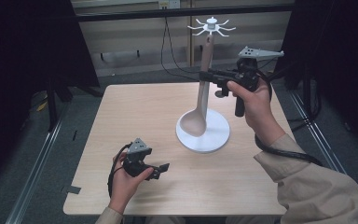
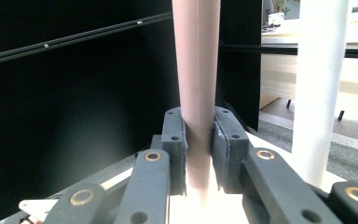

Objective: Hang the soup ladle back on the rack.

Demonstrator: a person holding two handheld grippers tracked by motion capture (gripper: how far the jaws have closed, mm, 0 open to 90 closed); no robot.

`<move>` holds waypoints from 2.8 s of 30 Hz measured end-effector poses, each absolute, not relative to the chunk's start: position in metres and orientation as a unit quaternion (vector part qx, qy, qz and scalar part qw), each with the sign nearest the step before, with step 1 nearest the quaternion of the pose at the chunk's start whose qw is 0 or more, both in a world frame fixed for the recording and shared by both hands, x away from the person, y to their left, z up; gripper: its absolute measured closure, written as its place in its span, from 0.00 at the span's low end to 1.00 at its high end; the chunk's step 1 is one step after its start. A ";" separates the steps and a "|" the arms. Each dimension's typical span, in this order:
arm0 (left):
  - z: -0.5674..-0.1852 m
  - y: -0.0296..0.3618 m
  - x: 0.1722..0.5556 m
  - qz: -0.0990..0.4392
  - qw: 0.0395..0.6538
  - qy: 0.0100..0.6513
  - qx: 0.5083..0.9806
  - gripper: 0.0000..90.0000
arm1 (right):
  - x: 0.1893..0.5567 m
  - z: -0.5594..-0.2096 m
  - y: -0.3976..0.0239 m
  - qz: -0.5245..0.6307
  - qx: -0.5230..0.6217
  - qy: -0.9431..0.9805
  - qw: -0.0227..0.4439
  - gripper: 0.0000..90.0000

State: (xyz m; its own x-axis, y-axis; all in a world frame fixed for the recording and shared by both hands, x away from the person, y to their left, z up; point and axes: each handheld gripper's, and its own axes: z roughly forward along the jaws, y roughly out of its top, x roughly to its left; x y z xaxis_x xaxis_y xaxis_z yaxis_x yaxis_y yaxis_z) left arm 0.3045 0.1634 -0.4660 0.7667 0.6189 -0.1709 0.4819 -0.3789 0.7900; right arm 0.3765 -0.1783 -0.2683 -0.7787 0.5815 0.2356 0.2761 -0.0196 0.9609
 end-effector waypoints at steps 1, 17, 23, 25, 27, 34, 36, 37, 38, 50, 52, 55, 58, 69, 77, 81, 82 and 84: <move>-0.466 0.164 0.304 0.077 0.447 0.333 0.827 0.05 | 0.377 -0.268 -0.178 0.643 0.310 0.690 0.118 0.85; -0.466 0.166 0.304 0.077 0.444 0.334 0.828 0.06 | 0.381 -0.272 -0.187 0.650 0.315 0.681 0.122 0.84; -0.466 0.166 0.304 0.079 0.444 0.332 0.829 0.06 | 0.381 -0.276 -0.190 0.655 0.322 0.673 0.122 0.82; -0.466 0.166 0.304 0.078 0.444 0.332 0.828 0.06 | 0.381 -0.277 -0.191 0.657 0.325 0.670 0.121 0.82; -0.466 0.166 0.304 0.078 0.444 0.332 0.828 0.06 | 0.381 -0.277 -0.190 0.656 0.326 0.669 0.123 0.82; -0.466 0.166 0.304 0.079 0.444 0.332 0.828 0.06 | 0.381 -0.277 -0.189 0.657 0.329 0.666 0.129 0.80; -0.465 0.166 0.304 0.079 0.444 0.332 0.828 0.06 | 0.381 -0.277 -0.189 0.658 0.331 0.663 0.133 0.77; -0.465 0.165 0.303 0.079 0.444 0.332 0.829 0.06 | 0.381 -0.277 -0.189 0.660 0.329 0.661 0.135 0.75; -0.465 0.165 0.303 0.078 0.445 0.331 0.828 0.06 | 0.381 -0.275 -0.189 0.659 0.327 0.662 0.140 0.73; -0.465 0.166 0.303 0.079 0.445 0.330 0.829 0.06 | 0.379 -0.276 -0.183 0.643 0.331 0.672 0.157 0.55; -0.465 0.166 0.303 0.078 0.445 0.329 0.829 0.06 | 0.378 -0.277 -0.182 0.638 0.334 0.675 0.160 0.51; -0.465 0.166 0.303 0.078 0.445 0.329 0.829 0.06 | 0.378 -0.278 -0.182 0.634 0.338 0.676 0.161 0.46; -0.465 0.164 0.304 0.077 0.447 0.326 0.830 0.06 | 0.377 -0.278 -0.182 0.629 0.346 0.676 0.168 0.37; -0.463 0.157 0.305 0.077 0.445 0.316 0.834 0.06 | 0.368 -0.283 -0.188 0.609 0.358 0.685 0.179 0.22; -0.464 0.158 0.306 0.074 0.448 0.319 0.832 0.06 | 0.359 -0.290 -0.190 0.584 0.361 0.702 0.191 0.15; -0.463 0.158 0.305 0.076 0.447 0.319 0.832 0.06 | 0.354 -0.295 -0.190 0.570 0.359 0.710 0.204 0.14; -0.463 0.158 0.305 0.076 0.446 0.318 0.833 0.06 | 0.352 -0.296 -0.190 0.569 0.359 0.711 0.204 0.14; -0.464 0.158 0.305 0.076 0.447 0.318 0.833 0.06 | 0.350 -0.298 -0.191 0.565 0.358 0.714 0.206 0.13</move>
